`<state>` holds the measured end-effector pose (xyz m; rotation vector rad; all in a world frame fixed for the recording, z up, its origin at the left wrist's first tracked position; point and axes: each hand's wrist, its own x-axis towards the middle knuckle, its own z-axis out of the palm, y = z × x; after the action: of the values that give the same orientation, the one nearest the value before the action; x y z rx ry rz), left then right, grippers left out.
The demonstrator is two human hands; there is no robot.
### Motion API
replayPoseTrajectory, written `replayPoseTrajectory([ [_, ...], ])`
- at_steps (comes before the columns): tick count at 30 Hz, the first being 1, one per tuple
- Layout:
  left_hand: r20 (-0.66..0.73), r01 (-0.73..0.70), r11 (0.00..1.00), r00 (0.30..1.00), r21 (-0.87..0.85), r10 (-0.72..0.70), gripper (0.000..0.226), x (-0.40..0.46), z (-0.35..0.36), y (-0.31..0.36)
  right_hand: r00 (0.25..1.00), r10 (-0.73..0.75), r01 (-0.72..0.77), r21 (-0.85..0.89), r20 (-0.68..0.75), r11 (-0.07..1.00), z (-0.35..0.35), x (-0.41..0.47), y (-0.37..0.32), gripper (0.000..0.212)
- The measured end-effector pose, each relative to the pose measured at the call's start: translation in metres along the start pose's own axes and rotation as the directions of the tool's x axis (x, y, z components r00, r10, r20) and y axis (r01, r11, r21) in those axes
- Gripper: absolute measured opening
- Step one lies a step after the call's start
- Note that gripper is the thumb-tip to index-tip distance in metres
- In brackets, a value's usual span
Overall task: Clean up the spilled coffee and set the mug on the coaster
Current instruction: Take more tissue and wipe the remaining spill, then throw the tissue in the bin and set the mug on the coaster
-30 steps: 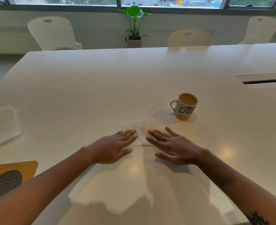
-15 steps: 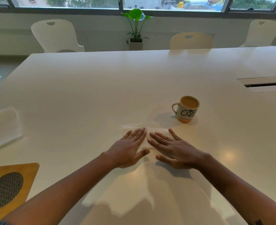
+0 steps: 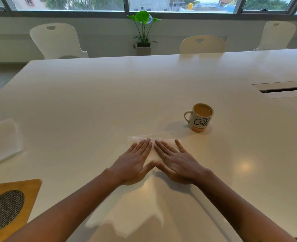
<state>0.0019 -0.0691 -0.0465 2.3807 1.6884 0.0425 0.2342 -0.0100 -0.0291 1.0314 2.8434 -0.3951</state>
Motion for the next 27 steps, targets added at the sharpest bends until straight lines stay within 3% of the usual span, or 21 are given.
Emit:
replayPoseTrajectory([
  [4,-0.007,0.036,0.997,0.999,-0.067,-0.036,0.090,0.000,0.001,-0.001,0.997,0.056,-0.057,0.007,0.047,0.998,0.000,-0.007,0.006,0.083],
  [7,-0.117,0.075,0.974,0.988,-0.214,-0.102,0.092,0.000,-0.009,-0.005,0.996,0.051,-0.054,0.044,0.076,0.998,-0.012,-0.004,0.010,0.076],
  [9,-0.266,0.101,0.954,0.947,-0.284,-0.179,0.082,0.002,-0.021,-0.014,0.993,0.071,-0.054,0.172,-0.097,0.984,-0.024,0.002,0.013,0.063],
  [12,-0.451,0.037,0.931,0.867,-0.363,-0.211,0.057,0.010,-0.036,-0.026,0.898,0.162,-0.025,0.319,-0.410,0.947,-0.037,0.014,0.018,0.034],
  [14,-0.441,-0.003,0.923,0.879,-0.386,-0.181,0.050,0.019,-0.041,-0.028,0.901,0.156,-0.037,0.287,-0.404,0.957,-0.041,0.026,0.017,0.039],
  [18,-0.301,-0.016,0.946,0.950,-0.325,-0.087,0.054,0.031,-0.038,-0.028,0.970,0.117,-0.084,0.161,-0.213,0.983,-0.033,0.044,0.022,0.063],
  [20,-0.276,-0.018,0.951,0.959,-0.307,-0.071,0.051,0.030,-0.033,-0.030,0.975,0.048,-0.032,0.076,-0.217,0.997,-0.025,0.046,0.027,0.054],
  [24,-0.318,-0.060,0.956,0.948,-0.286,-0.035,0.038,0.022,-0.028,-0.034,0.952,-0.063,0.087,0.066,-0.298,0.994,-0.018,0.038,0.035,0.033],
  [27,-0.346,-0.105,0.957,0.938,-0.270,0.006,0.035,0.016,-0.028,-0.033,0.940,-0.117,0.136,0.038,-0.319,0.990,-0.016,0.031,0.038,0.033],
])
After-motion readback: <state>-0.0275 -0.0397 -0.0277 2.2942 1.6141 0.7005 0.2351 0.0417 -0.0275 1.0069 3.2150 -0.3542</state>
